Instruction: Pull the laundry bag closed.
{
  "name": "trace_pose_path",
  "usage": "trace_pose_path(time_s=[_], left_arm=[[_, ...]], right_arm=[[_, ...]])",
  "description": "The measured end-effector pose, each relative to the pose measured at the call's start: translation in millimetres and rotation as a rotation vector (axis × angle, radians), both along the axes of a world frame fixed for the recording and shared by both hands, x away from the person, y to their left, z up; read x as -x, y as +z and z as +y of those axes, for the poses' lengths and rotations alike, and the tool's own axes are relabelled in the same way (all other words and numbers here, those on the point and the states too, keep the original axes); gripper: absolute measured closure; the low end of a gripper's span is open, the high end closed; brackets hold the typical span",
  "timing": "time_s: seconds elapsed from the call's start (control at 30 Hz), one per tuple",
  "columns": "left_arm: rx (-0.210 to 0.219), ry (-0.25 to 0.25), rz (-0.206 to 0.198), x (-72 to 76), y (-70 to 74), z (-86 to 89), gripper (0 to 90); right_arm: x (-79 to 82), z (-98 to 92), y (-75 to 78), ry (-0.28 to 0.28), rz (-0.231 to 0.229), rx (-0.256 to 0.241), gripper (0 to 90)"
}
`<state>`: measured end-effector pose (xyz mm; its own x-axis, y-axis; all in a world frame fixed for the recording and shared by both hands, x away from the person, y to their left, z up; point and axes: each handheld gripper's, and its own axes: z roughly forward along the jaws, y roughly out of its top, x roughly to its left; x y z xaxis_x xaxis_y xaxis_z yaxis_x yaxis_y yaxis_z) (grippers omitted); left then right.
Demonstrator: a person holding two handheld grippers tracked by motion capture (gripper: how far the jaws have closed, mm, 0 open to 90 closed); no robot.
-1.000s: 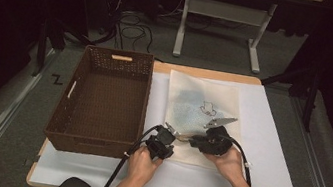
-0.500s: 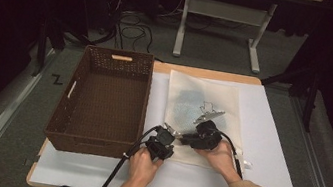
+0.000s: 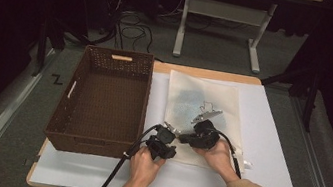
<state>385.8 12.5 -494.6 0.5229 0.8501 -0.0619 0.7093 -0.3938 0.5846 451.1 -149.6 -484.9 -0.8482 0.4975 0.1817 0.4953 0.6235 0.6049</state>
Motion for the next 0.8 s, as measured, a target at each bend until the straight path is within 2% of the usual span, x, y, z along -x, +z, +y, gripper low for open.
trace_pose_path(time_s=[0.1, 0.17, 0.3, 0.37, 0.5, 0.67, 0.8], left_arm=[[-0.014, 0.006, -0.018, 0.1, 4.1, -3.6, 58.2], [-0.011, 0.019, -0.046, 0.4, 7.9, -4.7, 56.7], [-0.007, 0.048, -0.071, -1.2, 14.1, -5.5, 55.9], [-0.011, 0.071, -0.067, -4.6, 13.8, -5.2, 56.0], [0.007, 0.122, -0.053, -13.3, 9.3, -4.1, 56.4], [0.052, 0.169, -0.033, -21.3, 6.9, -0.4, 55.6], [0.039, 0.198, -0.026, -26.3, 4.2, 2.0, 53.7]], right_arm=[[0.1, 0.3, -0.5, -0.003, 0.006, 0.003, 87.4], [-0.1, 0.3, -1.0, -0.008, 0.011, 0.006, 87.4], [-1.0, 0.7, -2.4, -0.004, 0.009, 0.008, 87.3], [-1.0, 0.9, -2.5, -0.009, 0.020, 0.009, 87.4], [-1.8, -0.1, -2.9, -0.004, 0.020, 0.019, 87.4], [-3.7, -1.6, -4.3, 0.004, 0.020, 0.029, 87.4], [-3.3, -0.2, -5.0, 0.000, 0.027, 0.036, 87.3]])
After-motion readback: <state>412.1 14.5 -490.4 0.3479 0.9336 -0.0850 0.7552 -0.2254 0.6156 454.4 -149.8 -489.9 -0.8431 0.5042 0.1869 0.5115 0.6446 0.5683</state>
